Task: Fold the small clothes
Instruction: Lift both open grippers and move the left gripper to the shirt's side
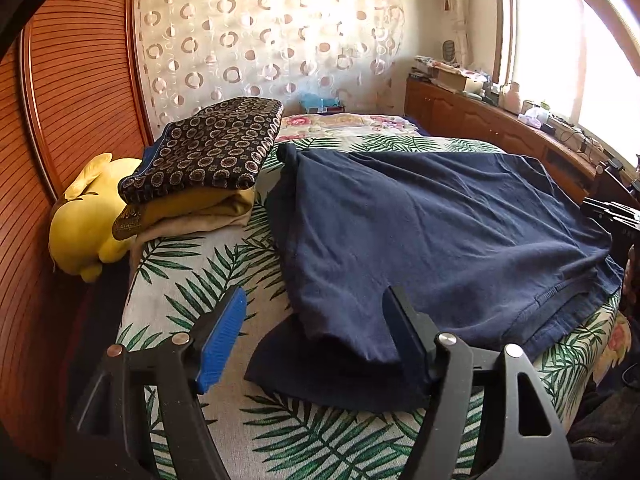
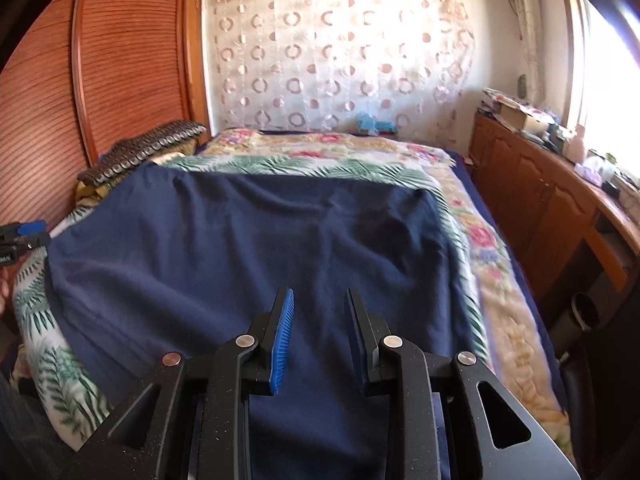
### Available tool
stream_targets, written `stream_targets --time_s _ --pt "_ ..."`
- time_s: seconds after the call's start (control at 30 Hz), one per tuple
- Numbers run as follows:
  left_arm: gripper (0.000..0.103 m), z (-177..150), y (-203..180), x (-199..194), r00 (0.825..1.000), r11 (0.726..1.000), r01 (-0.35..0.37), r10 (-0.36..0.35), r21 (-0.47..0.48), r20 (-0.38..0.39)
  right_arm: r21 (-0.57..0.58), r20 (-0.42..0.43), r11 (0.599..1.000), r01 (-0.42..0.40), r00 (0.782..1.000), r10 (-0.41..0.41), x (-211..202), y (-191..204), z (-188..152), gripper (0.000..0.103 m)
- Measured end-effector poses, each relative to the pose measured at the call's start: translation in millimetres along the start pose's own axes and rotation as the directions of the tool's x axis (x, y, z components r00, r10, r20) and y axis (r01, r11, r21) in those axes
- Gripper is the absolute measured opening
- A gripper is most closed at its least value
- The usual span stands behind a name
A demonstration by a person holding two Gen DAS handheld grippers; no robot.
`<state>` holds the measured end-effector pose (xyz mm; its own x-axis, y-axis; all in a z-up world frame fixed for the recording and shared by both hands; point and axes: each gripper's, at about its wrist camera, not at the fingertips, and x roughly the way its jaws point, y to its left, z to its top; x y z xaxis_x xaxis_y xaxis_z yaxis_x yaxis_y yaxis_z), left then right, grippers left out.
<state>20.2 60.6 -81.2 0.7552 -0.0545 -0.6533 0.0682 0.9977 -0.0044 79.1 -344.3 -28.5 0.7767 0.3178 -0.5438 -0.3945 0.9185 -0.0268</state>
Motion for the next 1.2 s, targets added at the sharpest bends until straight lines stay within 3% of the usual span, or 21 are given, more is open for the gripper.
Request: stream_targets --time_s 0.33,0.63,1.2 --pt "0.071 -6.7 1.9 8.8 1.000 1.000 -0.001 0.001 -0.003 -0.025 -0.043 -0.125 0.993 -0.108 0.987 0.102 35.8 33.7 -27.1 0.027" --pt "0.071 -20.7 16.1 14.6 0.998 0.999 -0.016 0.013 -0.051 -0.056 -0.080 -0.074 0.994 -0.075 0.995 0.069 26.3 50.1 -41.9 0.042" --pt "0.075 -30.9 21.2 24.7 0.996 0.994 0.010 -0.019 -0.109 -0.084 -0.096 -0.073 0.993 -0.070 0.995 0.063 29.0 61.5 -43.6 0.051"
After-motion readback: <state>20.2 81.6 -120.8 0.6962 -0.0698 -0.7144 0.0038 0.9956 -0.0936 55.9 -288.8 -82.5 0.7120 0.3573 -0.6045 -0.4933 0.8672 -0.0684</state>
